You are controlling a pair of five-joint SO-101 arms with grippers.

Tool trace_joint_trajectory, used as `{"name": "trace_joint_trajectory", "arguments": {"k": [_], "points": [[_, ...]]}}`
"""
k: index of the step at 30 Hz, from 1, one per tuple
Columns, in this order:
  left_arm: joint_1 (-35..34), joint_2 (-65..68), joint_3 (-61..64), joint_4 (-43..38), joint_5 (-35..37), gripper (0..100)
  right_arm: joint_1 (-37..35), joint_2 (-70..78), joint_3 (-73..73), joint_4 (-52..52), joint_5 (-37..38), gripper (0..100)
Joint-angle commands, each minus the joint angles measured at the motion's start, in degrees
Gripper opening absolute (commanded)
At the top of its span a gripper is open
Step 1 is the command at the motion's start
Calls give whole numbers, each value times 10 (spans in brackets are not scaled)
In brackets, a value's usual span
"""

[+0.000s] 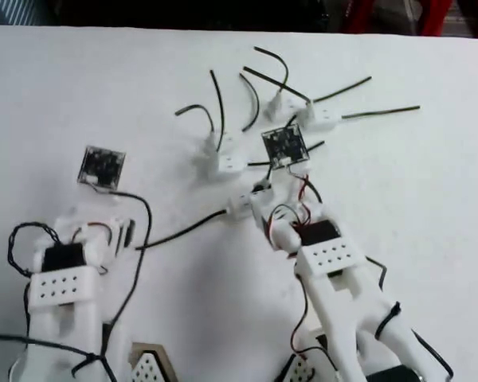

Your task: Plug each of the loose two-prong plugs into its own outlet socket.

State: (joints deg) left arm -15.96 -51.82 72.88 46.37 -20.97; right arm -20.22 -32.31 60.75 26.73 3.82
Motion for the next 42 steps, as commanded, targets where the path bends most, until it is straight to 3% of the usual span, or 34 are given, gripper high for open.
{"name": "trace_joint_trajectory", "arguments": {"k": [1, 23, 31, 42], "points": [[-6, -16, 4, -22, -4, 219, -6, 17, -24, -29, 8, 17], [-6, -15, 5, -22, -3, 219, -3, 114, -23, -60, 16, 17], [-6, -15, 6, -22, -3, 219, -6, 197, -27, -65, 54, 17], [-6, -14, 7, -22, -4, 219, 0, 171, -99, -80, 50, 17]]}}
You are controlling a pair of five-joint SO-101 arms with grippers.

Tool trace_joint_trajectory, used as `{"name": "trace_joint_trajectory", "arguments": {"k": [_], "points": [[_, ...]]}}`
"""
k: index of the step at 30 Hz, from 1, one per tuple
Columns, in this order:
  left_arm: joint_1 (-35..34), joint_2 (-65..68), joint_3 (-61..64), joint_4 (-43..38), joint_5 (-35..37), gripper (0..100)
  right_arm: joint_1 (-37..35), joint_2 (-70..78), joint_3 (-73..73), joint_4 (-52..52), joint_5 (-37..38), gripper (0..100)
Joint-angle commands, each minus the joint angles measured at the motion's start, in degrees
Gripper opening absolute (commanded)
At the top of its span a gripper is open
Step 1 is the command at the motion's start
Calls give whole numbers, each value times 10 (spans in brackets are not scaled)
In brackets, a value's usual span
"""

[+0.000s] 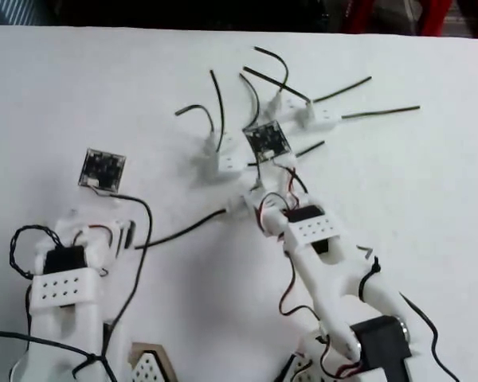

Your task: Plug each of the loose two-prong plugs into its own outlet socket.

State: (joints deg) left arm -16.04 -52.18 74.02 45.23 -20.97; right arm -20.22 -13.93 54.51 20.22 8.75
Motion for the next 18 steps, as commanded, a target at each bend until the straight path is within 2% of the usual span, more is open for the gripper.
{"name": "trace_joint_trajectory", "arguments": {"k": [1, 6, 14, 18], "points": [[-5, -10, -4, -11, -4, 219, 0, -7, -47, -22, 4, 17], [-5, -14, 11, -31, -6, 219, 13, 49, -117, -44, 6, 21], [-5, -13, 11, -31, -6, 219, 80, 176, -279, -39, 6, 29], [-5, -13, 11, -31, -6, 219, 94, 196, -322, -11, 6, 139]]}}
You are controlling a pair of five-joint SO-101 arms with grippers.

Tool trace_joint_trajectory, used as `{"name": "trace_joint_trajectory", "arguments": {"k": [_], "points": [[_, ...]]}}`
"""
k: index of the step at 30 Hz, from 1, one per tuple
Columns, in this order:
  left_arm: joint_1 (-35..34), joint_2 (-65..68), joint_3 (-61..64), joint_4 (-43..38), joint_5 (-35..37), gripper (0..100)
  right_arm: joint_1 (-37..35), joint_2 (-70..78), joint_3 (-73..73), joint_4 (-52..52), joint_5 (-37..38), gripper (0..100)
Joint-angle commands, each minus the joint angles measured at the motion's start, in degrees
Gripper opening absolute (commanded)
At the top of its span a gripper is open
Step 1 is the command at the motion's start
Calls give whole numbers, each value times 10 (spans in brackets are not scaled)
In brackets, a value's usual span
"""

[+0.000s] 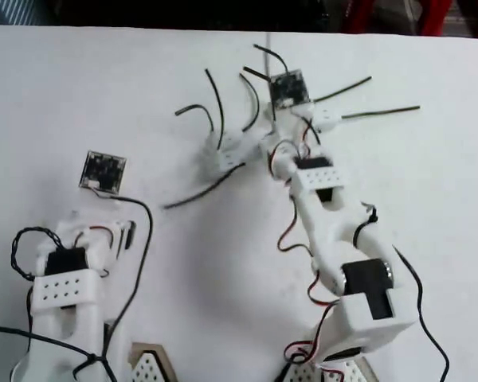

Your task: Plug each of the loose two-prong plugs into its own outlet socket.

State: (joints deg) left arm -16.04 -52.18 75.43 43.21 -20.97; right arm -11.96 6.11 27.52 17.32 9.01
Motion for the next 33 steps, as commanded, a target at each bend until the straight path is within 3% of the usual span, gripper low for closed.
{"name": "trace_joint_trajectory", "arguments": {"k": [1, 6, 17, 21, 23, 27, 33], "points": [[-5, -13, -4, -11, -6, 219, 11, -4, -58, 31, 4, 171], [-5, -13, -4, -11, -6, 219, 11, -31, -77, 115, 4, 222], [-1, -14, -4, -11, -6, 216, 12, -234, -76, 390, 4, 15], [-3, -15, -4, -11, -6, 213, 12, -292, -59, 473, 3, 27], [-5, -15, -4, -11, -6, 177, 11, -325, -32, 495, 3, 27], [-2, -15, -9, -11, -8, 13, 7, -391, 66, 501, 3, 27], [-2, -15, -9, -11, -4, 22, 10, -496, 176, 501, 3, 27]]}}
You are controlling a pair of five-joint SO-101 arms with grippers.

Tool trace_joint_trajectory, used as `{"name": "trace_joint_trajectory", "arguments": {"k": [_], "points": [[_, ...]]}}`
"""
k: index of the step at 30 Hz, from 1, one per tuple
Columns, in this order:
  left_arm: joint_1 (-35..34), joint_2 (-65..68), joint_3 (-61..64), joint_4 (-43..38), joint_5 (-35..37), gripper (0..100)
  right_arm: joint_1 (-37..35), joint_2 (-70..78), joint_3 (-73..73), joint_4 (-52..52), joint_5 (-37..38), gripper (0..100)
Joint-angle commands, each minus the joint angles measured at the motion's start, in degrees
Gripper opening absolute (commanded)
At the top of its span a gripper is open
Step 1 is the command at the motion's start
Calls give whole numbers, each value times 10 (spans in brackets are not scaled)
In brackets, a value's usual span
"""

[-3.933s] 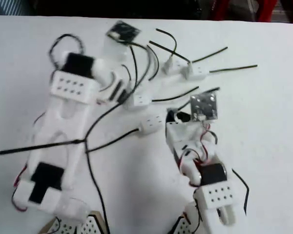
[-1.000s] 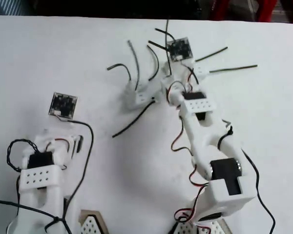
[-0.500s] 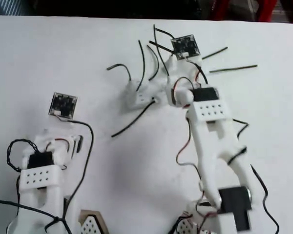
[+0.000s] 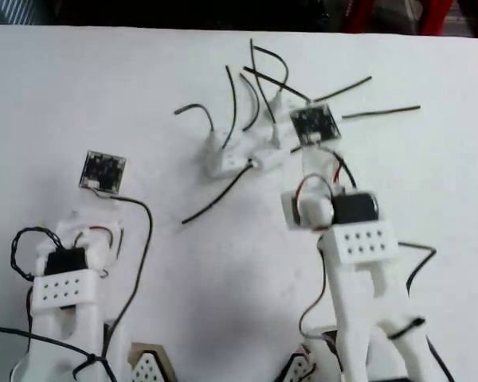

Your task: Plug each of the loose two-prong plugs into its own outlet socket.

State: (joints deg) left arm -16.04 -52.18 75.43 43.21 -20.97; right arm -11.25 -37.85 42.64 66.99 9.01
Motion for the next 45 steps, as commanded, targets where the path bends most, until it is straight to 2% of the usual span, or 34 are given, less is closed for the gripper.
{"name": "trace_joint_trajectory", "arguments": {"k": [1, 10, 17, 24, 28, 34, 40, 45], "points": [[-5, -17, -9, -11, -4, 22, 3, -75, 40, 4, 3, 27], [-1, -233, 88, -4, -2, 22, 4, -254, 182, 4, 1, 27], [0, -392, 122, 85, -2, 22, 4, -406, 272, 4, -2, 27], [40, -511, 193, 92, -4, 23, 4, -574, 381, 4, -2, 27], [40, -522, 204, 91, -5, 23, 4, -662, 447, 4, -2, 27], [41, -520, 216, 97, -5, 24, 4, -643, 528, -34, -2, 29], [41, -520, 215, 148, -5, 24, 10, -652, 542, -16, -2, 29], [40, -520, 215, 236, -5, 24, 13, -648, 542, -1, -1, 28]]}}
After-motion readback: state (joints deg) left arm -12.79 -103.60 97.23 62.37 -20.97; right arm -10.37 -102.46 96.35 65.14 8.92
